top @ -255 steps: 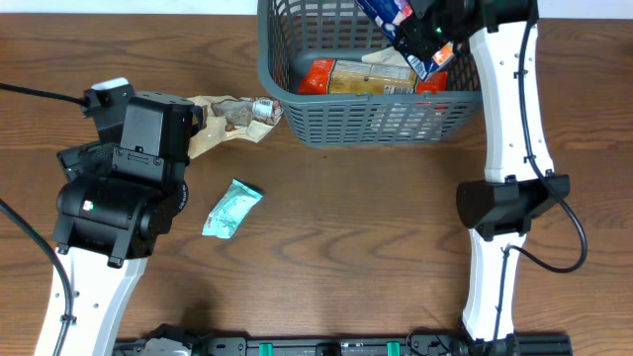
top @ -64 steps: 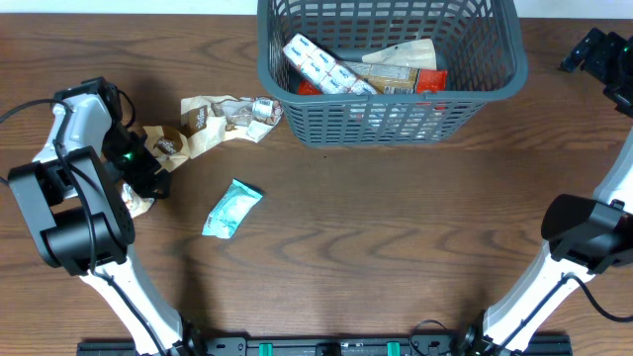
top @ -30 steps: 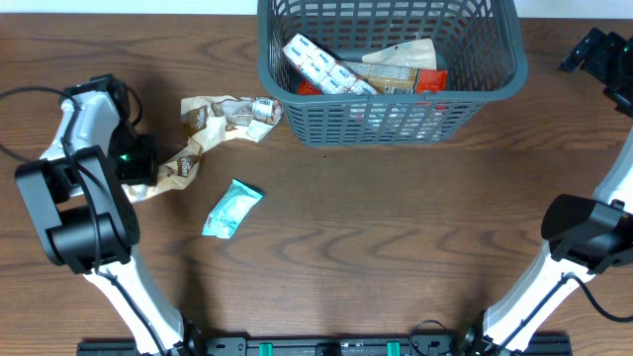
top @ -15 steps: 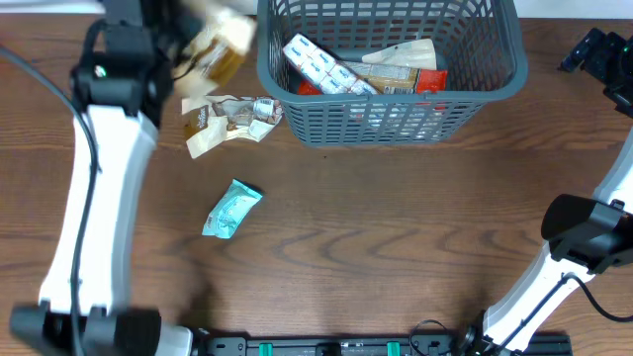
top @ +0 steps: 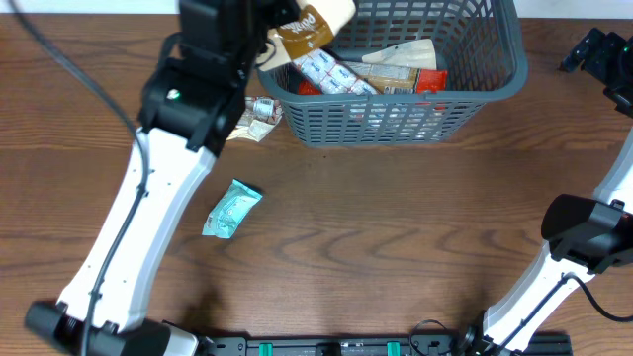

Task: Pack container
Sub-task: 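Lift the tan wrapper with the left gripper and carry it over the basket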

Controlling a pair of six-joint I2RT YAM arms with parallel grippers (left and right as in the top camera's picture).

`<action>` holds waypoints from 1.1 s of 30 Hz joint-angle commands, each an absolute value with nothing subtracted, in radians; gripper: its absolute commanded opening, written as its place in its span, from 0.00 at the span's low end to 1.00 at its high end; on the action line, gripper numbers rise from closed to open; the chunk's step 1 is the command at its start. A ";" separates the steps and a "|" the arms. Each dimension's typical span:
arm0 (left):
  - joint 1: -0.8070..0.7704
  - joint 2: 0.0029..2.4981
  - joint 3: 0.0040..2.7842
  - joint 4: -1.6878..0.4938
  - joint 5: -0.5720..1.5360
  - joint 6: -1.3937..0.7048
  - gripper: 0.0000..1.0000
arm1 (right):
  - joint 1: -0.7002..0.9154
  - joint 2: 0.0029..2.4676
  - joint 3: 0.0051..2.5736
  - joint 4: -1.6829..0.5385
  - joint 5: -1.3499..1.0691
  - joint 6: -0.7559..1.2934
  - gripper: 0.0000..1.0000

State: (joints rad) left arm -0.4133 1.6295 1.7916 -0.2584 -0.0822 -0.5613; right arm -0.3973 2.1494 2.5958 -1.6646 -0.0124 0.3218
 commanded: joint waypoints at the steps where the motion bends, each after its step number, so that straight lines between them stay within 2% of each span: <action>1: -0.417 1.680 1.802 -0.237 -0.059 -0.589 0.06 | -0.391 2.140 2.591 -1.668 -0.020 0.321 0.99; 14: -0.432 1.811 1.802 -0.227 0.065 -0.591 0.06 | -0.391 2.140 2.591 -1.668 -0.020 0.321 0.99; 29: -0.451 1.879 1.801 -0.324 0.068 -0.580 0.06 | -0.391 2.140 2.591 -1.668 -0.019 0.321 0.99; 33: -0.450 1.880 1.801 -0.335 0.059 -0.580 0.13 | -0.391 2.140 2.591 -1.668 -0.020 0.321 0.99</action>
State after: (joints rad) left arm -0.4534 1.8946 1.7901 -0.3405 0.0647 -0.5781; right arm -0.3973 2.1494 2.5958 -1.6646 -0.0124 0.3218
